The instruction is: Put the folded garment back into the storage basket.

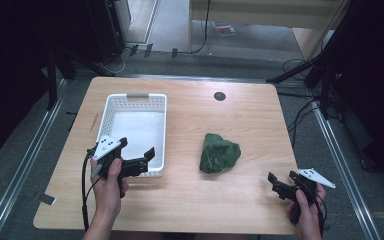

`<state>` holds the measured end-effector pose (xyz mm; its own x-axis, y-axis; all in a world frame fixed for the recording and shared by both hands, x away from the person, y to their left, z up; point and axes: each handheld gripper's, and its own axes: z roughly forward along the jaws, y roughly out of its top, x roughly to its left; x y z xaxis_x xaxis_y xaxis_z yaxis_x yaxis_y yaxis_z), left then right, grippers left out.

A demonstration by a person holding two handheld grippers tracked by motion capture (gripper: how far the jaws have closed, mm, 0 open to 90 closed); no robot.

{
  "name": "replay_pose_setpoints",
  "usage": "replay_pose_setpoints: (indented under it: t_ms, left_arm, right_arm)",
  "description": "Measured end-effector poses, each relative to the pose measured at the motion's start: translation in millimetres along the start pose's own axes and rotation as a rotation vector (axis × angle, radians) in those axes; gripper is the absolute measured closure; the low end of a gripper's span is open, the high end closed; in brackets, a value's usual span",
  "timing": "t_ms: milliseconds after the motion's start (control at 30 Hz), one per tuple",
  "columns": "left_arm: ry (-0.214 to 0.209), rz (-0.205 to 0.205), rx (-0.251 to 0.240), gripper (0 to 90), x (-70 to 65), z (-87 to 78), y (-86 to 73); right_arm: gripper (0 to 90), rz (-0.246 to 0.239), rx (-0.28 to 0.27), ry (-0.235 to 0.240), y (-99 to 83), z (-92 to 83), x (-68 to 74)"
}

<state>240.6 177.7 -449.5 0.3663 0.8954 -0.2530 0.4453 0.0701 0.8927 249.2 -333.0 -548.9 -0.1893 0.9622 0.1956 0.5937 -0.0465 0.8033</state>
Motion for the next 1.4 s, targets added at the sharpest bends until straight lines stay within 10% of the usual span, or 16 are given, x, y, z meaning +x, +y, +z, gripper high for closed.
replay_pose_setpoints:
  t_ms: [1400]
  left_arm:
    - [-0.131, 0.08, 0.153, 0.0, -100.5, 94.1, -4.5]
  right_arm:
    - [13.0, -0.006, 0.005, 0.007, 0.1, 0.0, 0.4]
